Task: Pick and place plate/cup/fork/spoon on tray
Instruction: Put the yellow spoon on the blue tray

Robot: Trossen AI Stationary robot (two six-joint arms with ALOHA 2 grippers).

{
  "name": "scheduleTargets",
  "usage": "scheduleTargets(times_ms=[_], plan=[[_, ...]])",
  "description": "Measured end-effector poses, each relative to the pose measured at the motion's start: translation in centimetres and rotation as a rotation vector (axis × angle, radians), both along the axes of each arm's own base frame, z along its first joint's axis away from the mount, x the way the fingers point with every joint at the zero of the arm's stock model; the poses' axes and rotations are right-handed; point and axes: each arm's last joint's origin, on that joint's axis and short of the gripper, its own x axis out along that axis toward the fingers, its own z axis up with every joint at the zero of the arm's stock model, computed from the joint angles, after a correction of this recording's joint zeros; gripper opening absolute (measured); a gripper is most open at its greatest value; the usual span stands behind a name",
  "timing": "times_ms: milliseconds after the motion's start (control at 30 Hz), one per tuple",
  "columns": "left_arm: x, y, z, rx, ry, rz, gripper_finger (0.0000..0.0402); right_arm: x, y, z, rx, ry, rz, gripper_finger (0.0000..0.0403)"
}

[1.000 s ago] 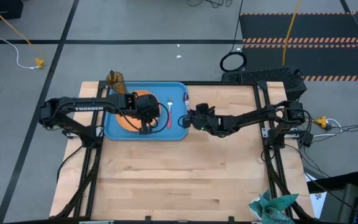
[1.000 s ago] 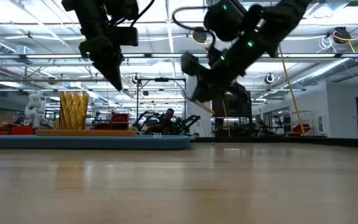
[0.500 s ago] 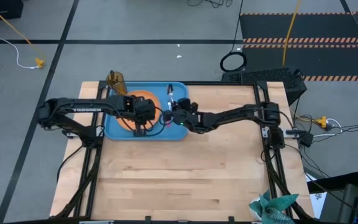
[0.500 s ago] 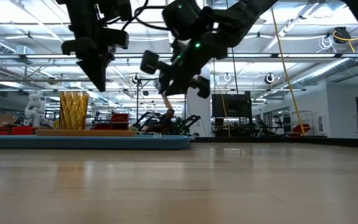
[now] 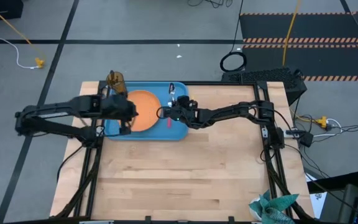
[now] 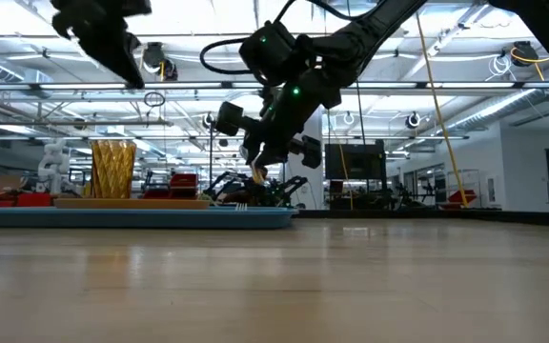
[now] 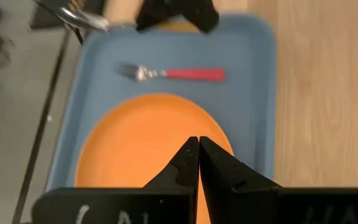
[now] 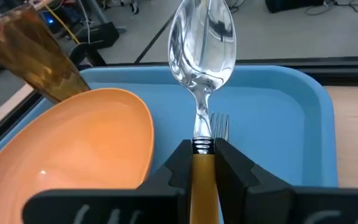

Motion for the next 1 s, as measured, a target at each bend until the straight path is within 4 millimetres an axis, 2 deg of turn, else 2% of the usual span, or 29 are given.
scheduleTargets(times_ms=[167, 300, 467, 1000], plan=[[-2.0, -0.3, 1.5, 0.028, -0.139, -0.004, 0.0017, 0.0, 0.0, -0.7, 0.008, 0.001, -0.033, 0.0029], [-2.8, -0.5, 2.0, 0.043, -0.181, -0.011, 0.0017, 0.1, -0.2, -1.7, 0.025, -0.009, -0.055, 0.0029], [-2.8, -0.4, 2.2, 0.059, -0.202, -0.013, 0.0017, 0.0, -0.2, -3.1, 0.051, 0.019, -0.073, 0.0029], [-2.4, -0.1, 2.4, 0.083, -0.231, 0.074, 0.0017, -1.2, 0.0, -4.2, 0.133, 0.086, -0.143, 0.0029]])
